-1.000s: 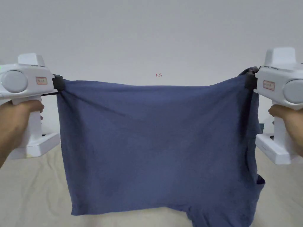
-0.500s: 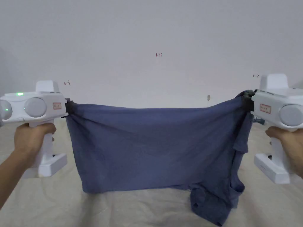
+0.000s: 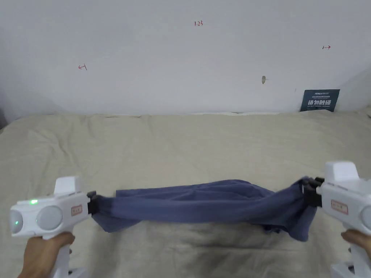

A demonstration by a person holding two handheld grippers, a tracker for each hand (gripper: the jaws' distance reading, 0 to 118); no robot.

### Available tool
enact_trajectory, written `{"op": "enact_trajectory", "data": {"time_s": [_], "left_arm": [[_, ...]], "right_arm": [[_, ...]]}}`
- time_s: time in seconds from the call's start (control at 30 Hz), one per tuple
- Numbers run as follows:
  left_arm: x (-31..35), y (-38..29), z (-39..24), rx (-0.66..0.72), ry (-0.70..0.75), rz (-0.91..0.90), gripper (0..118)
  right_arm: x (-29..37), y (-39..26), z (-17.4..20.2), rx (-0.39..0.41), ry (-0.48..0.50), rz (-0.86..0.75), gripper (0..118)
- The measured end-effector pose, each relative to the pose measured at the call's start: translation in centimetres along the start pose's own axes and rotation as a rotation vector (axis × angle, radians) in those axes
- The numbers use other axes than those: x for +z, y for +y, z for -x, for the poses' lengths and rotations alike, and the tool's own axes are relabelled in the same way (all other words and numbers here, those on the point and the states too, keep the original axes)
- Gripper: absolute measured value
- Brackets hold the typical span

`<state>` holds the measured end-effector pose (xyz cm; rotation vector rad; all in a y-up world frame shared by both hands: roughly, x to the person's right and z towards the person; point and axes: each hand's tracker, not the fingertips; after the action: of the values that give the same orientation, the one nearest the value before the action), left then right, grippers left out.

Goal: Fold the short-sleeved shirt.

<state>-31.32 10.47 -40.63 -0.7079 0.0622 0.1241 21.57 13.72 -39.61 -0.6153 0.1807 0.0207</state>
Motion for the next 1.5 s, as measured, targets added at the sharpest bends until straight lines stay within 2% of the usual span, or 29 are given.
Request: {"op": "enact_trajectory", "data": {"time_s": [0.27, 0.57, 0.73, 0.9, 0.93, 0.97, 1.07, 1.1, 1.13, 1.17, 1.23, 1.27, 1.5], "left_arm": [[5.9, -11.1, 1.9, 0.048, 0.017, 0.145, 3], [10.4, -20.4, 3.2, 0.051, 0.056, 0.24, 3], [10.6, -23.9, 3.6, 0.042, 0.082, 0.302, 3], [9.6, -24.7, 4.5, 0.092, 0.09, 0.304, 4], [9.6, -24.5, 4.5, 0.097, 0.092, 0.307, 8], [9.7, -24.4, 4.5, 0.096, 0.095, 0.307, 19], [10.2, -24.1, 4.0, 0.076, 0.144, 0.31, 39], [10.4, -23.9, 4.0, 0.077, 0.157, 0.31, 69], [11.0, -23.8, 3.7, 0.085, 0.153, 0.306, 103], [11.7, -23.4, 3.6, 0.107, 0.136, 0.275, 117], [13.4, -22.0, 3.2, 0.132, 0.092, 0.16, 118], [14.6, -21.0, 2.9, 0.132, 0.081, 0.114, 116], [19.9, -15.3, -0.4, 0.014, 0.057, -0.211, 116]], "right_arm": [[5.9, -12.0, 0.9, -0.042, 0.044, 0.131, 6], [11.5, -21.3, 1.2, -0.113, 0.045, 0.233, 6], [12.1, -25.5, 1.9, -0.162, 0.027, 0.315, 6], [10.2, -29.0, 1.8, -0.217, -0.002, 0.398, 6], [9.9, -29.2, 2.1, -0.228, -0.006, 0.4, 7], [9.9, -29.3, 2.2, -0.237, -0.015, 0.399, 7], [10.6, -27.9, 3.0, -0.221, -0.028, 0.388, 9], [10.9, -27.3, 3.2, -0.216, -0.029, 0.382, 17], [11.3, -26.5, 3.3, -0.214, -0.028, 0.375, 42], [11.7, -25.7, 3.5, -0.213, -0.022, 0.356, 67], [12.9, -23.6, 4.0, -0.22, -0.032, 0.254, 107], [13.7, -22.4, 4.4, -0.217, -0.047, 0.185, 110], [18.2, -15.3, 6.1, -0.203, -0.086, -0.117, 110]]}}
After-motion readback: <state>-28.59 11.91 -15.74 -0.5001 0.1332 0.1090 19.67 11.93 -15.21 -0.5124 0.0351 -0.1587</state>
